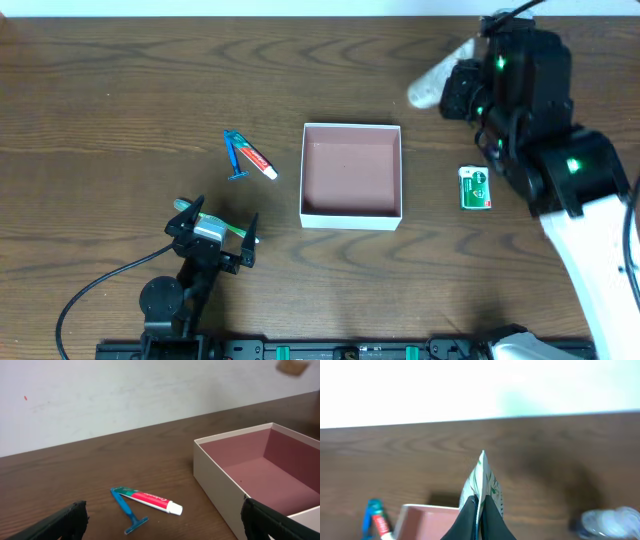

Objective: Pack container
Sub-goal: 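Carry the Pantene tube over the box and stand it upright inside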

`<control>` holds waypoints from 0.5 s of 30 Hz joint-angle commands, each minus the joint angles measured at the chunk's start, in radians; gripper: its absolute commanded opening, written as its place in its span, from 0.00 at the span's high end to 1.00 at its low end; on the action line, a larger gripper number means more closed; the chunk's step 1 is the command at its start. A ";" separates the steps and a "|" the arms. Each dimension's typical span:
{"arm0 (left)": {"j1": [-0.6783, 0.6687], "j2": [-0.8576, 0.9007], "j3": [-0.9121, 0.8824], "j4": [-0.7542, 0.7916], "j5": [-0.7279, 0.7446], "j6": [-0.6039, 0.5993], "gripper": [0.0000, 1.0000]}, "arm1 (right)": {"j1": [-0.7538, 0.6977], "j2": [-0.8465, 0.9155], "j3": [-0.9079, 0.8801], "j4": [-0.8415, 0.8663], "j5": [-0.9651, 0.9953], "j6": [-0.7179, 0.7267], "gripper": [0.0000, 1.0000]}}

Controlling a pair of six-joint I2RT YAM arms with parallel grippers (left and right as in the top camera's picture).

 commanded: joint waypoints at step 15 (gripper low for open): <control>0.006 -0.002 -0.021 -0.032 0.011 0.013 0.02 | 0.299 0.245 0.015 0.090 0.068 0.028 0.99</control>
